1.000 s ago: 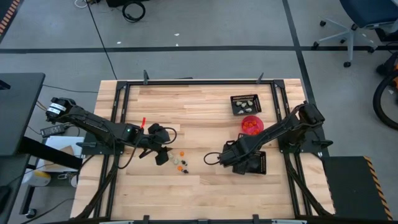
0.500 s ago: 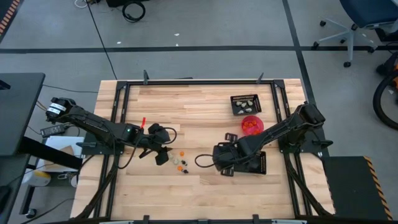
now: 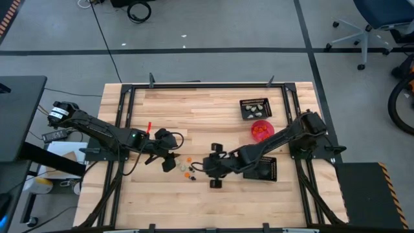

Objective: Sort Halloween decoration
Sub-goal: Put the orange pumpkin toy into the pink bowl

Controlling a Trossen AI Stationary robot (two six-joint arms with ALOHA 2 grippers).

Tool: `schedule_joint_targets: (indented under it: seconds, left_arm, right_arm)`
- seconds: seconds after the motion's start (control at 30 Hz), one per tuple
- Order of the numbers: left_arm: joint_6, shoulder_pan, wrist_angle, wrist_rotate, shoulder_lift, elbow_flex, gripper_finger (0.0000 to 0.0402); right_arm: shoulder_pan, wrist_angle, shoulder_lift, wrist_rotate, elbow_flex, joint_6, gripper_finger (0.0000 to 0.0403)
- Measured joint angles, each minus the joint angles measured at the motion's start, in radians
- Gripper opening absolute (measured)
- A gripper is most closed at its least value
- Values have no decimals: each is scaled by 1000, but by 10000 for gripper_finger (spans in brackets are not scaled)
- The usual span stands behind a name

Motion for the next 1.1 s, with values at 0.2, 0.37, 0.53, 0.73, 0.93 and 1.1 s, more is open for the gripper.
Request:
schedule_joint_targets:
  seconds: [0.2, 0.37, 0.53, 0.73, 0.93, 1.1]
  left_arm:
    - [17, 0, 2, 0, 0, 0, 192]
    - [20, 0, 3, -3, 0, 0, 192]
    - [20, 0, 3, -4, 0, 0, 192]
    - [20, 0, 9, -11, 0, 0, 192]
    - [24, 0, 10, -11, 0, 0, 192]
    - [24, 0, 10, -11, 0, 0, 192]
  right_arm:
    - [-39, 202, 94, 10, 0, -102, 147]
    - [-85, 307, 154, 12, 0, -149, 147]
    - [-123, 336, 193, -23, -2, -160, 147]
    - [-152, 446, 255, -89, 0, -184, 156]
    - [-167, 512, 285, -115, -1, -204, 179]
    - [-181, 511, 285, -121, 0, -206, 194]
